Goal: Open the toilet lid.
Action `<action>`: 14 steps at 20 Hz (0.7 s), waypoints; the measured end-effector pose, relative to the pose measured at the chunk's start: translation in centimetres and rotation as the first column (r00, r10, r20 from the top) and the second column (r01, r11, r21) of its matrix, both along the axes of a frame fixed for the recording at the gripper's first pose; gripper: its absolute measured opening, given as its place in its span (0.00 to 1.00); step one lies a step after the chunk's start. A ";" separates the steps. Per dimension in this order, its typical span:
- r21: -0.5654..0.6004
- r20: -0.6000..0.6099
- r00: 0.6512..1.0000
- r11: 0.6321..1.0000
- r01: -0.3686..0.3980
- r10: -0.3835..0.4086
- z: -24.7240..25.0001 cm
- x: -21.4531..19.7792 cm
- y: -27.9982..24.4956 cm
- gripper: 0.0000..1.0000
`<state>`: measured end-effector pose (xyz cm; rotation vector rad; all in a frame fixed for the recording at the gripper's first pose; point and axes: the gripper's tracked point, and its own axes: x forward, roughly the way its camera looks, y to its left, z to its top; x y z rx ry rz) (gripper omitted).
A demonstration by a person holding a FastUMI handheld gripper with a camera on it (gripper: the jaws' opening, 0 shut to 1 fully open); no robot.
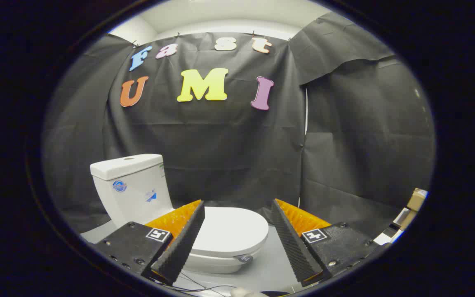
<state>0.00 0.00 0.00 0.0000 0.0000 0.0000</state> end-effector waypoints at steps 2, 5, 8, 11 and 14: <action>-0.010 -0.001 1.000 1.000 -0.003 0.003 -0.1 -0.1 0.2 1.00; -0.002 -0.001 1.000 1.000 -0.013 0.013 0.1 -0.1 0.5 1.00; -0.005 0.003 1.000 1.000 -0.020 0.020 0.2 0.1 0.8 1.00; -0.003 0.003 1.000 1.000 -0.028 0.028 0.3 0.1 1.1 1.00; -0.011 0.003 0.999 0.999 -0.034 0.034 0.2 0.5 1.4 1.00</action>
